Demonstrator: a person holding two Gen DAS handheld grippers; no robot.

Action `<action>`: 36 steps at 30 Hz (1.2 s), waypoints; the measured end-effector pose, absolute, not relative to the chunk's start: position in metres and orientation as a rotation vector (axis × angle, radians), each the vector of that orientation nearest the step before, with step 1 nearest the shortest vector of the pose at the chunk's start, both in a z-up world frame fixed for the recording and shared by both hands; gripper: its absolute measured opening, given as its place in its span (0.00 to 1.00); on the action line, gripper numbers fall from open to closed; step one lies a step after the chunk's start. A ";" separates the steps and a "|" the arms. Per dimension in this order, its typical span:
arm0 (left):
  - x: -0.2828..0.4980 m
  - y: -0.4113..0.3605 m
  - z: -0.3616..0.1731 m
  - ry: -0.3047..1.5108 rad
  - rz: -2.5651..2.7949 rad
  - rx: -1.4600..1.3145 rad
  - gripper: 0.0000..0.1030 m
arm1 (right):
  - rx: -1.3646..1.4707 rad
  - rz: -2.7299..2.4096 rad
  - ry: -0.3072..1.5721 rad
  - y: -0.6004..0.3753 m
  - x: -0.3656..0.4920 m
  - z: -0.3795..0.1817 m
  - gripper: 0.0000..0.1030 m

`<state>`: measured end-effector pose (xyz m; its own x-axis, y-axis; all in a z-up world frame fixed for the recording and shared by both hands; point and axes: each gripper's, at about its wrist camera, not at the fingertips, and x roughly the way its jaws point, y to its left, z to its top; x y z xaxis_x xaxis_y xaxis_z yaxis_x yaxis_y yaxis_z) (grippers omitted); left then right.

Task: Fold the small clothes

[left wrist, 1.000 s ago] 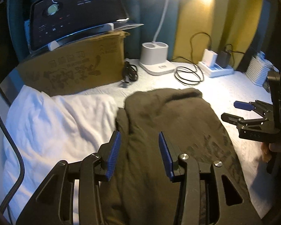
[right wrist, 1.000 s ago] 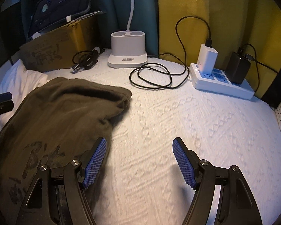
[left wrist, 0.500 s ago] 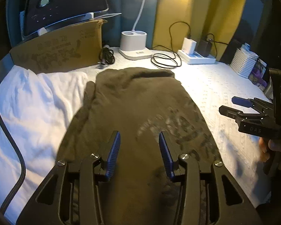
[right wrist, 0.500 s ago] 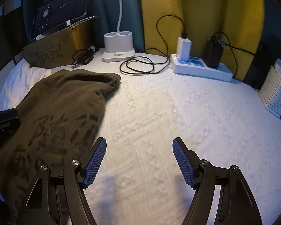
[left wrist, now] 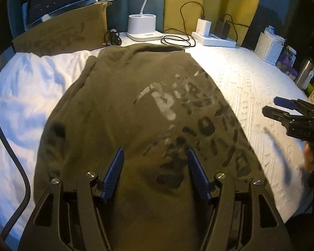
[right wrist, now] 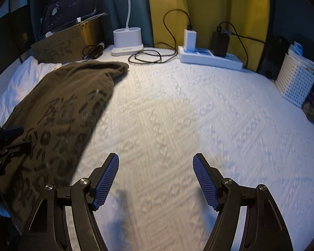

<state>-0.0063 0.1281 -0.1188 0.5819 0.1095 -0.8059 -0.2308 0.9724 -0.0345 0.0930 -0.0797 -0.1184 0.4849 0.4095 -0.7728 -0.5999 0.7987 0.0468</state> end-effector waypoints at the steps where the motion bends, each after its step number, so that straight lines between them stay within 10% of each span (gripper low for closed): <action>1: -0.008 0.129 -0.119 0.930 0.208 -0.136 0.62 | -0.239 0.617 0.873 -0.083 0.090 -0.120 0.73; 30: -0.020 0.031 -0.077 0.754 0.075 -0.112 0.64 | -0.170 0.480 0.839 -0.180 0.045 -0.102 0.73; 36: -0.027 0.029 -0.052 0.670 0.088 -0.120 0.87 | -0.167 0.439 0.798 -0.199 0.038 -0.081 0.73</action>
